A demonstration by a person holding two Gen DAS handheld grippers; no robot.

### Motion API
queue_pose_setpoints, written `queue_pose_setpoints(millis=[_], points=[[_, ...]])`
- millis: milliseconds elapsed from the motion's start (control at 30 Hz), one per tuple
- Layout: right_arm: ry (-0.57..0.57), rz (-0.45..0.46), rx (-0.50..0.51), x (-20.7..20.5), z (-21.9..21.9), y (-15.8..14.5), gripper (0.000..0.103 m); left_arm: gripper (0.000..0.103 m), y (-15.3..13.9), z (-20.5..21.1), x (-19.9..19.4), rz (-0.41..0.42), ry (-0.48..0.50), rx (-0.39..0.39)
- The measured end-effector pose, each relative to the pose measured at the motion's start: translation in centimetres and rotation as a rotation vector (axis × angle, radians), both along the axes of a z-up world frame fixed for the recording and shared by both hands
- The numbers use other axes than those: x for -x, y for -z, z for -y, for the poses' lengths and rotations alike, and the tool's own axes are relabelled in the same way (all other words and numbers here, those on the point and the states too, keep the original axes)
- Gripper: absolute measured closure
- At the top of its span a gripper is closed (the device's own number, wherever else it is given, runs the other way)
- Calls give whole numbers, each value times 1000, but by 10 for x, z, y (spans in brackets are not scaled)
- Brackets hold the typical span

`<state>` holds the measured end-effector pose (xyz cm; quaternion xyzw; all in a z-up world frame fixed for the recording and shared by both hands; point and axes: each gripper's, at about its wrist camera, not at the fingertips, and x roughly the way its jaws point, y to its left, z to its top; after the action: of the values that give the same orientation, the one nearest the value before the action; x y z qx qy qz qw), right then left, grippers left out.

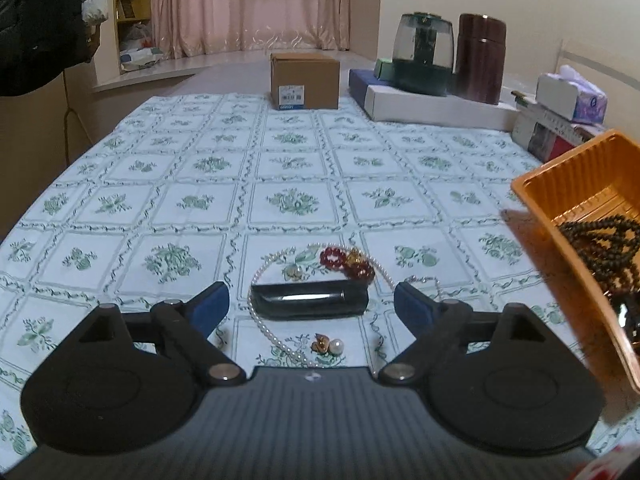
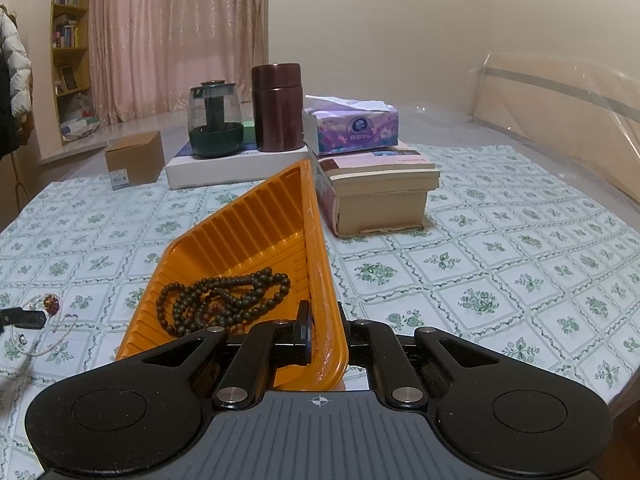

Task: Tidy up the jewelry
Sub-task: 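Grasp the black cylindrical case from the pile with the left gripper, then carry the black case into the orange tray and open the left gripper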

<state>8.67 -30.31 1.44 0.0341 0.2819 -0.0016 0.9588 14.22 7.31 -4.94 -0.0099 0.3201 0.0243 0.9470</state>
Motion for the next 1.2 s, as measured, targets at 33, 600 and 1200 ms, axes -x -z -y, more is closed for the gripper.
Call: queue_pose_setpoints(millis=[33, 600, 1200], points=[[0, 0, 2, 0, 0, 0, 95, 15, 2, 1, -1, 0, -1, -5], [-1, -5, 15, -2, -2, -1, 95, 26, 22, 4, -24, -4, 0, -62], [-2, -2, 17, -3, -1, -1, 95, 28, 6, 7, -15, 14, 11, -64]])
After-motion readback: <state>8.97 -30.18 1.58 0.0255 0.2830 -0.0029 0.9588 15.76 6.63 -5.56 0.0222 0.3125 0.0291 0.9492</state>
